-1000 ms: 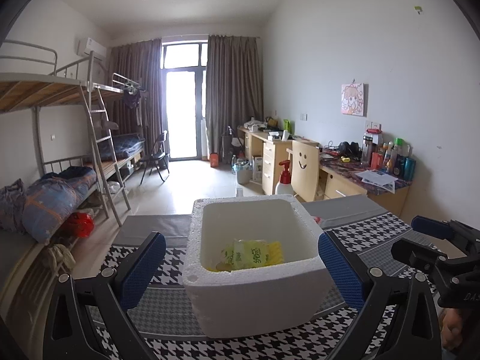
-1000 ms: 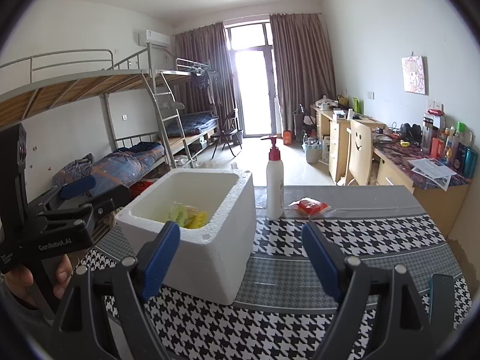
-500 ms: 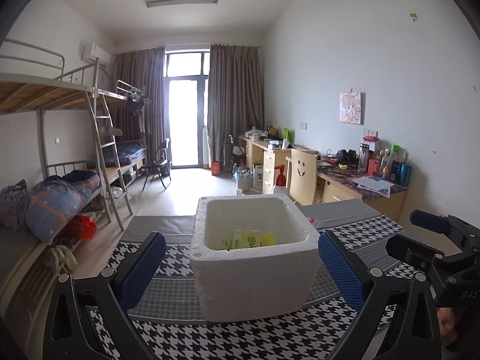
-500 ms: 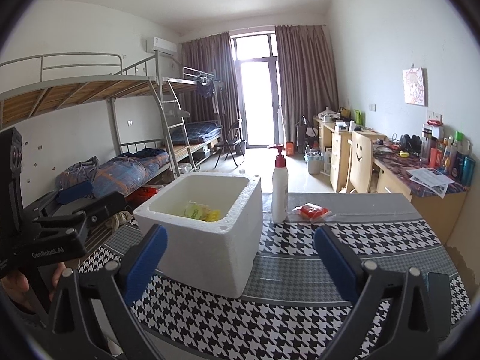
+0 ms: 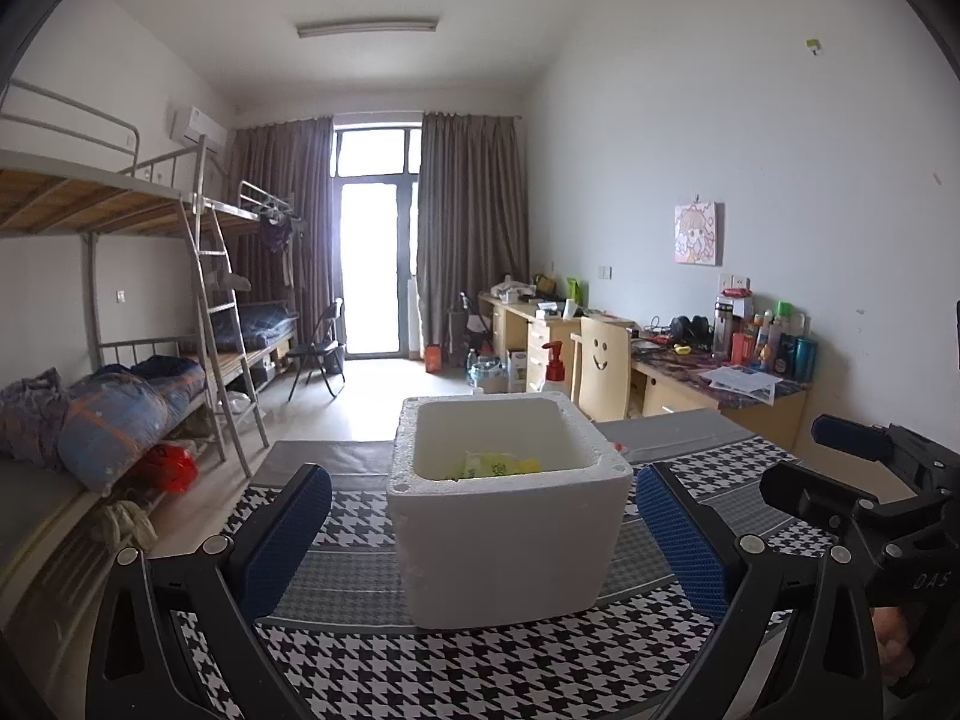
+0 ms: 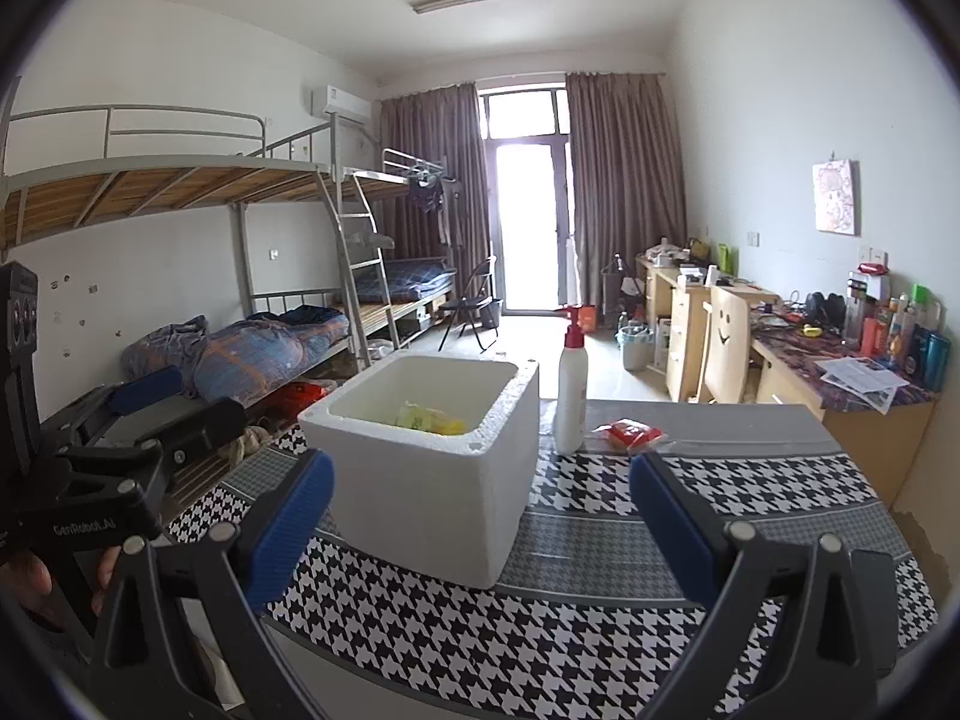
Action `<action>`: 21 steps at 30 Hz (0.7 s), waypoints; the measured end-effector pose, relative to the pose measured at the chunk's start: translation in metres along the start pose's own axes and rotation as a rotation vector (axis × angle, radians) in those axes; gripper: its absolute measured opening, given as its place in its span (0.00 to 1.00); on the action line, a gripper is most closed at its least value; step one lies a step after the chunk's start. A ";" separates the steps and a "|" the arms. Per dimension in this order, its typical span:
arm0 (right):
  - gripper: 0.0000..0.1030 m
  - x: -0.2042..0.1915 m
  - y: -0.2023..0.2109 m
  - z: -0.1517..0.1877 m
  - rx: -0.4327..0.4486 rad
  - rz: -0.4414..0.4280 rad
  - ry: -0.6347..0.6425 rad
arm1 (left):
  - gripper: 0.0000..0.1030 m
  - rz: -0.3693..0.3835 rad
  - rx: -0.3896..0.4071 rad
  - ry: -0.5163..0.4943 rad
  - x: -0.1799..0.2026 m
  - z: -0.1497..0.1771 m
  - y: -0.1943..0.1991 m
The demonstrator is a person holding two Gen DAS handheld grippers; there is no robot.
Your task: Organize soft objects
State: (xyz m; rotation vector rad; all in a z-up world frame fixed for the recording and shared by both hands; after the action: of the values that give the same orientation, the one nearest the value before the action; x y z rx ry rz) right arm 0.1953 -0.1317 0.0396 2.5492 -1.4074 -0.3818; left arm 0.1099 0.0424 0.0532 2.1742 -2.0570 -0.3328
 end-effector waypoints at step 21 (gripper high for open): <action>0.99 0.007 0.008 0.023 0.046 0.026 -0.031 | 0.99 -0.033 0.026 0.015 -0.001 0.021 0.011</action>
State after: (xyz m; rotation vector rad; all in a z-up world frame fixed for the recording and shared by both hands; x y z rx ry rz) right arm 0.1853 -0.1429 0.0193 2.5695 -1.4749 -0.3900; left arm 0.0941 0.0436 0.0360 2.2205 -2.0310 -0.2944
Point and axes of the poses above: each gripper's, at about its wrist camera, not at the fingertips, and y roughly against the way its jaws point, x to its right, z to its underside, the point moved 6 cm from there along -y, roughly the way its jaws point, and after that the axes turned 4 degrees about -y, right-handed, at the moved point
